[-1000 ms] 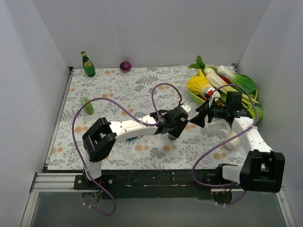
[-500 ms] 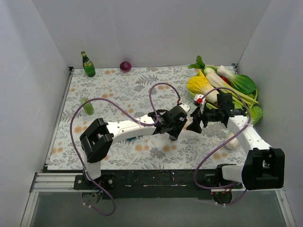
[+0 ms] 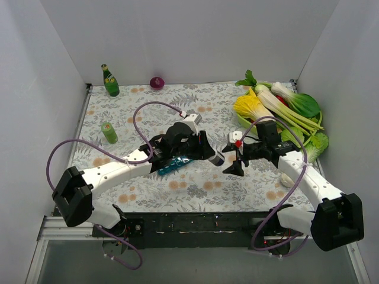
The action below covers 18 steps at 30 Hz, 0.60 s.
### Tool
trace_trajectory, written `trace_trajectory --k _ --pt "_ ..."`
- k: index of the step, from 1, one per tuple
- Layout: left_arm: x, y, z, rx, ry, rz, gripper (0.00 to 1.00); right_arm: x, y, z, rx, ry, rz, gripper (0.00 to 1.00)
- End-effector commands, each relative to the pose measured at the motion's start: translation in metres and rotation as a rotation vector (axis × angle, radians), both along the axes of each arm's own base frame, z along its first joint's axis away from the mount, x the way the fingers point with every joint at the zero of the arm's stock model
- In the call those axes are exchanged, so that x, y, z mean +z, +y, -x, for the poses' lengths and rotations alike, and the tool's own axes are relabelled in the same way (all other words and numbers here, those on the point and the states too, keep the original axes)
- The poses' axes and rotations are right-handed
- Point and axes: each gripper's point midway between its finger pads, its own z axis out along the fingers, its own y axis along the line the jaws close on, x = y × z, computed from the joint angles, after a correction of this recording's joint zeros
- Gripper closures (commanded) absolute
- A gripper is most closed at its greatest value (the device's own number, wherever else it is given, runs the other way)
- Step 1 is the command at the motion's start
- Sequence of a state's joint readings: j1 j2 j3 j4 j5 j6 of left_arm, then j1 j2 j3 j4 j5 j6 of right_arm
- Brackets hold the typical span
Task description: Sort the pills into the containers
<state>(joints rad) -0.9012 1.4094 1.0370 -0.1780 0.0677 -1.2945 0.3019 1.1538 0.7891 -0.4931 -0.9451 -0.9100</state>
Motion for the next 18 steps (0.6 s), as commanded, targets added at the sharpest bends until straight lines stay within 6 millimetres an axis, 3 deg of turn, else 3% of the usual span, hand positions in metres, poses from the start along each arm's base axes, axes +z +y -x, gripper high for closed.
trace_trajectory --k 1,7,18 --pt "0.039 -0.011 0.006 -0.005 0.005 0.195 1.0 0.022 0.026 0.001 0.033 -0.019 -0.058 0.06" --pt "0.059 -0.009 0.002 0.049 0.002 0.296 1.0 0.032 0.04 -0.021 -0.093 -0.036 -0.074 0.1" --pt "0.073 0.015 -0.003 0.16 0.049 0.489 1.0 0.049 0.053 -0.005 -0.026 0.023 -0.147 0.26"
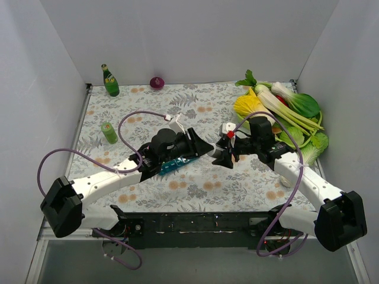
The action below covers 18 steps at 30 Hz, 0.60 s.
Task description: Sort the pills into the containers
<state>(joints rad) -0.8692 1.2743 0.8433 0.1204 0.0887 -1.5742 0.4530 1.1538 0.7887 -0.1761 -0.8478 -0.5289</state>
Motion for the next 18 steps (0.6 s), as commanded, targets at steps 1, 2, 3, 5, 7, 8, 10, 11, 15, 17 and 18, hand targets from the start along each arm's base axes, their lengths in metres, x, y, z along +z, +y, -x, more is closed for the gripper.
trace_trajectory --k 1,2,3,5,7,8,10,11,15,17,18 --pt "0.037 0.012 -0.006 0.055 -0.02 0.16 1.0 0.024 0.009 0.007 0.055 -0.012 -0.073 0.27" --pt "0.037 0.013 -0.006 0.052 -0.016 0.167 1.0 0.026 0.01 0.009 0.063 -0.003 -0.08 0.28" --pt "0.036 0.013 -0.006 0.052 -0.008 0.173 1.0 0.026 0.011 0.01 0.069 0.0 -0.083 0.31" --pt "0.037 0.013 -0.006 0.047 -0.004 0.181 1.0 0.031 0.012 0.012 0.088 0.009 -0.098 0.34" --pt "0.037 0.013 -0.006 0.042 0.0 0.189 1.0 0.031 0.014 0.014 0.101 0.026 -0.107 0.38" --pt "0.038 0.012 -0.006 0.04 0.001 0.193 1.0 0.031 0.015 0.015 0.107 0.031 -0.111 0.39" --pt "0.037 0.012 -0.007 0.04 0.004 0.192 1.0 0.032 0.016 0.018 0.118 0.049 -0.124 0.42" --pt "0.037 0.012 -0.007 0.041 0.002 0.192 1.0 0.033 0.017 0.019 0.123 0.054 -0.13 0.43" --pt "0.039 0.012 -0.006 0.031 0.001 0.201 1.0 0.031 0.018 0.024 0.146 0.09 -0.14 0.8" --pt "0.041 0.012 -0.005 0.015 -0.016 0.199 1.0 0.03 0.018 0.025 0.155 0.102 -0.141 0.89" --pt "0.044 0.013 -0.004 0.009 -0.031 0.205 0.83 0.03 0.018 0.025 0.155 0.104 -0.139 0.92"
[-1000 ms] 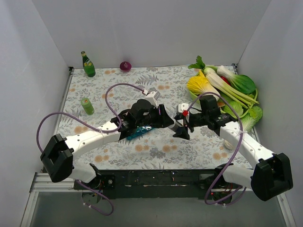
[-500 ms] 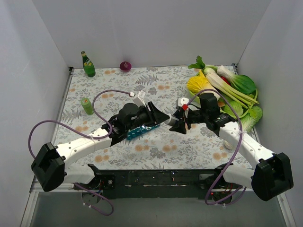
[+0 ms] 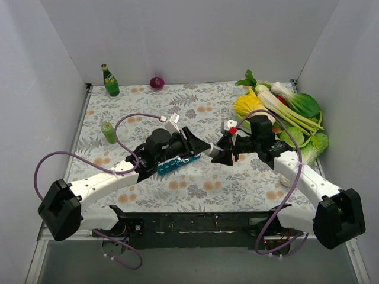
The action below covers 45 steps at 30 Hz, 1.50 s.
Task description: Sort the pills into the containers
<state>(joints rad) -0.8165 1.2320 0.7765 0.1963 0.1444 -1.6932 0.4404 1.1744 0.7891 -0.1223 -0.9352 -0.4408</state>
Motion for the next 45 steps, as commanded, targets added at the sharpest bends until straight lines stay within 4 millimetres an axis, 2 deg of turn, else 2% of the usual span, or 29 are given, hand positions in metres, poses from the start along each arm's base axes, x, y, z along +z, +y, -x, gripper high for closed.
trace_trajectory --k 1,2,3,4,6,7,8,10,11,12,13,15,17,22,25,32,37,38,41,45 --pt "0.043 0.004 0.001 -0.018 -0.127 0.101 0.7 0.022 0.011 0.02 0.124 0.027 -0.07 0.93" --pt "0.048 0.009 0.001 -0.02 -0.151 0.104 0.58 0.023 0.011 0.02 0.128 0.024 -0.064 0.94" --pt "0.05 0.013 0.003 -0.037 -0.214 0.085 0.38 0.024 0.011 0.021 0.137 0.021 -0.06 0.95" --pt "0.064 0.02 0.009 -0.054 -0.278 0.092 0.29 0.027 0.01 0.024 0.152 0.041 -0.053 0.96" --pt "0.072 0.032 0.011 -0.071 -0.423 0.027 0.08 0.03 0.01 0.025 0.18 0.019 -0.048 0.96" --pt "0.078 0.038 0.013 -0.07 -0.478 0.006 0.02 0.03 0.009 0.027 0.195 0.019 -0.049 0.96" --pt "0.09 0.045 0.022 -0.095 -0.567 -0.005 0.02 0.033 0.009 0.03 0.212 0.013 -0.052 0.97" --pt "0.09 0.055 0.03 -0.128 -0.722 -0.1 0.02 0.036 0.009 0.031 0.227 -0.015 -0.057 0.97" --pt "0.097 0.058 0.047 -0.195 -0.816 -0.098 0.02 0.037 0.008 0.033 0.231 -0.027 -0.053 0.97" --pt "0.093 0.058 0.059 -0.266 -0.888 -0.117 0.02 0.038 0.009 0.033 0.246 -0.072 -0.053 0.97" --pt "0.08 0.06 0.065 -0.328 -1.032 -0.189 0.02 0.039 0.009 0.032 0.242 -0.101 -0.04 0.97" --pt "0.078 0.064 0.086 -0.417 -1.188 -0.186 0.02 0.042 0.012 0.035 0.272 -0.179 -0.023 0.97" --pt "0.066 0.065 0.089 -0.456 -1.29 -0.234 0.02 0.042 0.013 0.034 0.278 -0.228 0.007 0.97" --pt "0.042 0.051 0.085 -0.584 -1.273 -0.279 0.05 0.046 0.019 0.038 0.318 -0.266 0.023 0.97" --pt "0.038 0.045 0.078 -0.579 -1.289 -0.312 0.07 0.045 0.021 0.042 0.335 -0.266 0.026 0.97" --pt "0.038 0.034 0.077 -0.58 -1.299 -0.312 0.14 0.04 0.022 0.045 0.337 -0.249 0.023 0.97" --pt "0.038 0.029 0.077 -0.569 -1.274 -0.301 0.25 0.04 0.022 0.045 0.336 -0.248 0.022 0.98" --pt "0.039 0.029 0.076 -0.562 -1.274 -0.296 0.32 0.039 0.022 0.045 0.336 -0.244 0.021 0.98" --pt "0.039 0.027 0.074 -0.546 -1.264 -0.302 0.42 0.037 0.022 0.045 0.334 -0.236 0.023 0.97" --pt "0.038 0.027 0.071 -0.527 -1.243 -0.302 0.49 0.033 0.022 0.046 0.328 -0.223 0.027 0.98"
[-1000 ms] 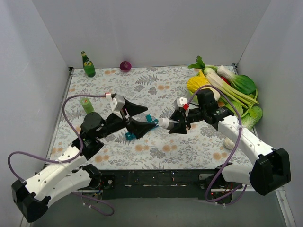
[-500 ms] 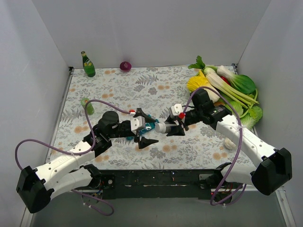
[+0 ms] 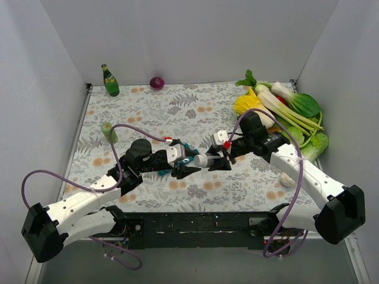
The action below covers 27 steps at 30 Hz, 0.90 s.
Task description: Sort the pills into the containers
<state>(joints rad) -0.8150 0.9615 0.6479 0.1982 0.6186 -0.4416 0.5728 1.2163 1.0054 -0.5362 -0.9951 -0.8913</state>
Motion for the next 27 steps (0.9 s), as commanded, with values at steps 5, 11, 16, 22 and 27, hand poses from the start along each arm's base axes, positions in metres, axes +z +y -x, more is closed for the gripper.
trace_trajectory --k 5,11,16,22,27 --pt "0.016 -0.004 -0.008 0.054 0.037 0.042 0.73 0.003 0.002 0.001 -0.004 -0.016 -0.017 0.98" --pt "0.006 -0.001 -0.024 0.221 0.313 0.05 1.0 -0.006 -0.001 -0.014 -0.105 -0.022 0.022 0.99" --pt "0.001 0.002 -0.044 0.482 0.784 0.135 1.0 -0.012 -0.006 -0.031 -0.202 -0.054 0.059 0.99" --pt "-0.031 -0.007 -0.043 0.723 1.451 0.154 1.0 -0.021 -0.008 -0.038 -0.248 -0.052 0.078 0.99" --pt "-0.037 -0.02 -0.039 0.801 1.741 0.125 1.0 -0.02 -0.008 -0.039 -0.255 -0.052 0.076 0.99"
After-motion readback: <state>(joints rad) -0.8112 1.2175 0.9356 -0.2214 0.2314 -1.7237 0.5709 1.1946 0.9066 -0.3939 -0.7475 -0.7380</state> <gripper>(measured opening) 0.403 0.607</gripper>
